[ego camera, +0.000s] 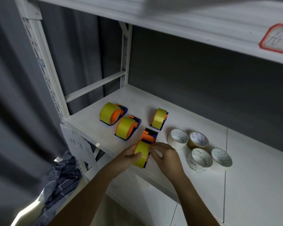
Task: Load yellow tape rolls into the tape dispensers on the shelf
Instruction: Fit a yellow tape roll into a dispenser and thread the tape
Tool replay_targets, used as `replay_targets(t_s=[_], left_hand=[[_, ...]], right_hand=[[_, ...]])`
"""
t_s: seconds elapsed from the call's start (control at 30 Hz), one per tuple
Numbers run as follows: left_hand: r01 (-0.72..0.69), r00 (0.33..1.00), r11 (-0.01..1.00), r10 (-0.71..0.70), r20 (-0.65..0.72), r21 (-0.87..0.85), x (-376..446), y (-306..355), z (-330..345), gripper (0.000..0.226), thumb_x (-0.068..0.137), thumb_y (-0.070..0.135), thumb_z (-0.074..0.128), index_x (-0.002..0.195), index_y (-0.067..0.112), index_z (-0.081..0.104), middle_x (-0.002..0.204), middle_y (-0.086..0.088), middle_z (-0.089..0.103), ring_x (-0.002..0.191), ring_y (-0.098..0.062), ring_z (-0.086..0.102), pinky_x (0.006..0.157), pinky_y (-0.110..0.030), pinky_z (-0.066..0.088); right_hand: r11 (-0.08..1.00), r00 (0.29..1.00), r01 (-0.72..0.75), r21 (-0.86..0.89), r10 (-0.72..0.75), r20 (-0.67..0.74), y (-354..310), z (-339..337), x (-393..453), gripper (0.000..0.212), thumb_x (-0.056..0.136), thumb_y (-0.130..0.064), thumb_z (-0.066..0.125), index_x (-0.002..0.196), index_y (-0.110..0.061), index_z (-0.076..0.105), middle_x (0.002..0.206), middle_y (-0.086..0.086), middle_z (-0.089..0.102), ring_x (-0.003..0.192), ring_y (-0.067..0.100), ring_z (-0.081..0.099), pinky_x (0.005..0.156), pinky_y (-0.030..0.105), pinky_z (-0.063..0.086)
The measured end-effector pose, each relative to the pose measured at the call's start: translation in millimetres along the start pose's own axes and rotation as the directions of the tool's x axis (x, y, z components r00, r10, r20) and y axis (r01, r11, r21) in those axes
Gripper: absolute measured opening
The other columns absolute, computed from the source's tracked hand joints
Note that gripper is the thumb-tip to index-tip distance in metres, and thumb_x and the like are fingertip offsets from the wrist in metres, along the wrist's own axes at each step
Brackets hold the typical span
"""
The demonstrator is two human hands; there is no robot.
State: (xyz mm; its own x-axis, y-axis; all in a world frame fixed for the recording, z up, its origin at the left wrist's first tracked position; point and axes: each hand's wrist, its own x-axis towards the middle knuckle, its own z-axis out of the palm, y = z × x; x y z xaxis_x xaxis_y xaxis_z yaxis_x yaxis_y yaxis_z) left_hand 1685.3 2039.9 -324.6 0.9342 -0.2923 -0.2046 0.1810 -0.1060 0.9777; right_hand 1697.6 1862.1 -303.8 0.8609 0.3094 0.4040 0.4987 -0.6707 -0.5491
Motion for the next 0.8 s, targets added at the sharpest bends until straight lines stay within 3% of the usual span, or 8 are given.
replay_targets(t_s=[0.23,0.33,0.47,0.57,0.67,0.8], left_hand=[[-0.007,1.000,1.000,0.008,0.018,-0.022,-1.3,1.0,1.0,0.030,0.097,0.015,0.045,0.111,0.041,0.049,0.099,0.030,0.067,0.096,0.011,0.061,0.074,-0.004,0.046],[-0.009,1.000,1.000,0.009,0.009,-0.021,-0.2,-1.2,0.8,0.031,0.097,0.016,0.046,0.110,0.043,0.050,0.103,0.027,0.066,0.098,0.011,0.060,0.076,-0.007,0.047],[-0.029,1.000,1.000,0.029,0.004,-0.007,1.1,-2.7,0.5,0.032,0.097,0.017,0.046,0.112,0.045,0.049,0.109,0.023,0.063,0.102,0.008,0.059,0.082,-0.010,0.046],[-0.034,0.999,0.999,0.035,0.007,-0.003,1.7,-3.0,0.4,0.030,0.096,0.018,0.047,0.111,0.043,0.050,0.107,0.022,0.065,0.101,0.007,0.061,0.080,-0.008,0.047],[-0.036,0.999,0.999,0.036,0.002,0.005,3.2,-6.0,0.2,0.030,0.096,0.020,0.047,0.113,0.044,0.050,0.111,0.023,0.063,0.106,0.006,0.059,0.090,-0.015,0.045],[-0.034,0.999,0.999,0.034,0.003,0.009,5.0,-7.2,0.4,0.031,0.097,0.021,0.046,0.112,0.048,0.048,0.114,0.025,0.059,0.107,0.011,0.054,0.092,-0.016,0.041]], right_hand=[[0.999,0.991,-0.011,-0.052,0.018,0.133,-6.4,-9.6,12.6,0.014,0.090,-0.014,0.061,0.096,-0.009,0.073,0.102,0.004,0.071,0.093,0.019,0.063,0.079,0.023,0.044],[0.985,0.977,0.072,-0.154,-0.038,0.212,-9.4,-12.1,15.6,0.020,0.094,-0.015,0.053,0.090,-0.007,0.071,0.099,0.006,0.069,0.091,0.021,0.061,0.076,0.027,0.045],[0.884,0.921,0.241,-0.400,-0.078,0.383,-17.3,-15.7,25.5,0.027,0.097,-0.018,0.041,0.088,-0.010,0.065,0.096,0.005,0.063,0.091,0.019,0.056,0.072,0.026,0.041],[0.770,0.862,0.350,-0.534,-0.042,0.505,-27.8,-16.7,33.0,0.019,0.094,-0.015,0.046,0.095,-0.011,0.064,0.101,0.007,0.063,0.094,0.022,0.058,0.067,0.027,0.037],[0.695,0.831,0.403,-0.596,-0.004,0.557,-35.0,-16.4,36.1,0.015,0.091,-0.012,0.048,0.093,-0.009,0.063,0.098,0.009,0.064,0.090,0.025,0.060,0.062,0.030,0.035],[0.707,0.837,0.393,-0.588,-0.010,0.547,-32.6,-14.3,37.4,0.011,0.090,-0.010,0.049,0.091,-0.010,0.060,0.097,0.008,0.062,0.081,0.027,0.062,0.058,0.031,0.036]])
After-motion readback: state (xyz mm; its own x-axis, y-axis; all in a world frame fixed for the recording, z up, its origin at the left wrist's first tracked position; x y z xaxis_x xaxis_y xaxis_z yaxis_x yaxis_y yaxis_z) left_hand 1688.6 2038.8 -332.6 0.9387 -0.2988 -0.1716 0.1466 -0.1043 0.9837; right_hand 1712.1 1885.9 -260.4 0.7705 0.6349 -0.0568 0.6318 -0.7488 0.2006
